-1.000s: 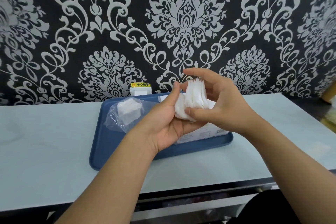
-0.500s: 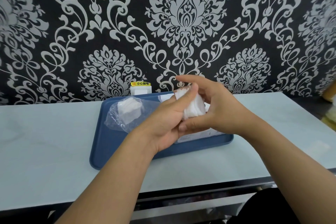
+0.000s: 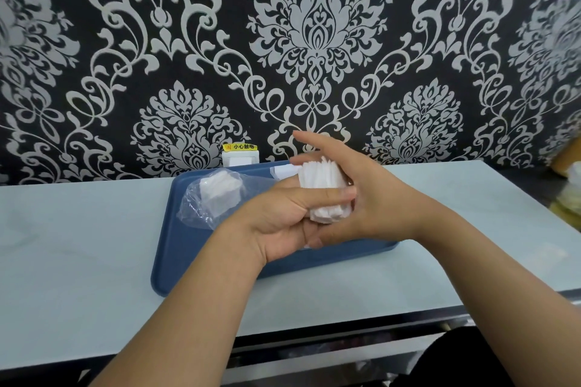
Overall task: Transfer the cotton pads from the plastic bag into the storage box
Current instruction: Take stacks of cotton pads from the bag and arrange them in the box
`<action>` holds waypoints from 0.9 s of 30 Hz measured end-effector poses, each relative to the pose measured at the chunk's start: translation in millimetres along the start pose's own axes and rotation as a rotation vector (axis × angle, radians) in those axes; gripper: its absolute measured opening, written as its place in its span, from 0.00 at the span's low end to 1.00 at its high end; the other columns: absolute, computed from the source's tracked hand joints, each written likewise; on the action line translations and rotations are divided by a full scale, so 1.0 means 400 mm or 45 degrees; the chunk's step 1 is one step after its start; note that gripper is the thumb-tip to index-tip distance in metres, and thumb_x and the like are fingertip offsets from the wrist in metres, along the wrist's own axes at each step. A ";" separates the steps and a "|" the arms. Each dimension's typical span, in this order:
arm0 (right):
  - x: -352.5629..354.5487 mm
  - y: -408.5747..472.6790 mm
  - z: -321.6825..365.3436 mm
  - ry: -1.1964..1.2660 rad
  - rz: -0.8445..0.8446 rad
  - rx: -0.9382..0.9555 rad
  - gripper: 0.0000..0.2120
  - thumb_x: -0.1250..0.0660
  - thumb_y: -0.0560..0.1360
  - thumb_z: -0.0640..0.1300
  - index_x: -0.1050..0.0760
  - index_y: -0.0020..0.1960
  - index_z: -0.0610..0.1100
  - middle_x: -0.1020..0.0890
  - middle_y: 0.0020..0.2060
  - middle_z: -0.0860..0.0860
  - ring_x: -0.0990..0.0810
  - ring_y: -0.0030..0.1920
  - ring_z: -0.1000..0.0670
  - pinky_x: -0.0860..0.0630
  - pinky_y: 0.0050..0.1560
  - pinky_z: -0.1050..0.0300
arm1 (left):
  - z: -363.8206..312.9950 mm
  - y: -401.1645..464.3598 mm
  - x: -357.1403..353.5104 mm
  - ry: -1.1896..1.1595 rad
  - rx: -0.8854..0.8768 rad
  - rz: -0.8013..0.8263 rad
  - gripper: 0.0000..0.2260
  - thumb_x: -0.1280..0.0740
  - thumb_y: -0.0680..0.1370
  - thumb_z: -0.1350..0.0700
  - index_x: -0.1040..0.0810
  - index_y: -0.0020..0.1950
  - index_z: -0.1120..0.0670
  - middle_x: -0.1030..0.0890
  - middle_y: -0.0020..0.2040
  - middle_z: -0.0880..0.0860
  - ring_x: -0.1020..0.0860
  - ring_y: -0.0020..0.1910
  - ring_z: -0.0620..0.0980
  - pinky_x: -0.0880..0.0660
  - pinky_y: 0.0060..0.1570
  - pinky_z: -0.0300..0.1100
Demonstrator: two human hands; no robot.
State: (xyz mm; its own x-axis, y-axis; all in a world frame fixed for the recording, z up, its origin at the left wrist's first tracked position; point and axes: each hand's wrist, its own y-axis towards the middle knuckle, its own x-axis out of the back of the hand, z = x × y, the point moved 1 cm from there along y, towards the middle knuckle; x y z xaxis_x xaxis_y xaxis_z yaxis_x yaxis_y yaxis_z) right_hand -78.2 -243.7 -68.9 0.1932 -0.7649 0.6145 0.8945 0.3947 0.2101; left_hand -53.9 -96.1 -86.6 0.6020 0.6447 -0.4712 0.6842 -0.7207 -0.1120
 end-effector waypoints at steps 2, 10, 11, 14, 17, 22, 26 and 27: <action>0.014 -0.003 0.000 0.198 0.058 -0.037 0.48 0.19 0.65 0.33 0.39 0.78 0.52 0.22 0.64 0.48 0.21 0.64 0.51 0.23 0.62 0.54 | -0.001 0.010 0.003 0.040 0.020 0.027 0.21 0.29 0.67 0.71 0.21 0.59 0.58 0.16 0.51 0.58 0.16 0.45 0.52 0.17 0.42 0.45; 0.034 0.009 -0.044 0.401 -0.226 -0.246 0.22 0.35 0.71 0.33 0.21 0.64 0.45 0.17 0.56 0.39 0.19 0.59 0.38 0.24 0.64 0.42 | -0.008 0.054 0.017 0.303 -0.098 -0.570 0.15 0.35 0.72 0.66 0.22 0.58 0.58 0.16 0.52 0.59 0.16 0.47 0.56 0.16 0.42 0.50; 0.025 0.015 -0.043 0.430 -0.293 -0.272 0.21 0.36 0.72 0.33 0.21 0.63 0.45 0.16 0.56 0.40 0.19 0.59 0.38 0.24 0.65 0.41 | -0.002 0.057 0.014 0.345 -0.160 -0.666 0.13 0.34 0.73 0.64 0.22 0.57 0.56 0.16 0.52 0.57 0.16 0.48 0.56 0.16 0.47 0.53; -0.003 0.040 -0.029 0.625 -0.442 -0.352 0.23 0.37 0.70 0.37 0.24 0.65 0.47 0.16 0.57 0.44 0.18 0.59 0.43 0.24 0.66 0.44 | 0.015 0.062 -0.017 0.235 -0.329 -0.708 0.14 0.35 0.75 0.63 0.22 0.59 0.53 0.15 0.53 0.57 0.16 0.52 0.54 0.20 0.56 0.54; -0.030 0.056 -0.024 0.667 -0.504 -0.400 0.31 0.41 0.65 0.42 0.28 0.69 0.51 0.17 0.58 0.47 0.19 0.60 0.46 0.25 0.66 0.48 | 0.017 0.067 -0.041 0.014 -0.408 -0.687 0.16 0.40 0.77 0.65 0.24 0.64 0.55 0.15 0.56 0.57 0.17 0.50 0.50 0.21 0.53 0.46; 0.007 0.042 -0.037 0.636 -0.312 -0.427 0.22 0.40 0.76 0.36 0.30 0.70 0.43 0.20 0.58 0.42 0.20 0.54 0.47 0.24 0.61 0.49 | 0.013 0.057 -0.030 0.054 -0.278 -0.626 0.14 0.42 0.81 0.63 0.26 0.65 0.56 0.18 0.56 0.59 0.18 0.54 0.53 0.20 0.53 0.49; 0.053 0.020 -0.067 0.633 -0.296 -0.461 0.12 0.34 0.77 0.34 0.22 0.60 0.38 0.15 0.48 0.44 0.16 0.46 0.48 0.19 0.46 0.55 | 0.010 0.053 -0.012 0.289 -0.147 -0.533 0.13 0.40 0.82 0.61 0.29 0.66 0.54 0.19 0.56 0.55 0.18 0.53 0.52 0.19 0.57 0.52; 0.075 0.019 -0.074 0.666 -0.442 -0.515 0.09 0.32 0.76 0.35 0.20 0.56 0.39 0.14 0.44 0.46 0.16 0.43 0.49 0.19 0.42 0.56 | 0.008 0.055 0.000 0.453 -0.157 -0.582 0.13 0.38 0.81 0.57 0.30 0.66 0.52 0.20 0.57 0.52 0.20 0.56 0.52 0.22 0.62 0.54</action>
State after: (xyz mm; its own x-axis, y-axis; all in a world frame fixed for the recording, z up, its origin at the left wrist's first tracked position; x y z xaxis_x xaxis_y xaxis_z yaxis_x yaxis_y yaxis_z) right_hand -53.5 -278.6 -71.4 -0.0512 -0.9936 0.1003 0.9980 -0.0547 -0.0323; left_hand -40.1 -112.7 -91.9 0.3219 0.9439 -0.0741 0.9364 -0.3289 -0.1222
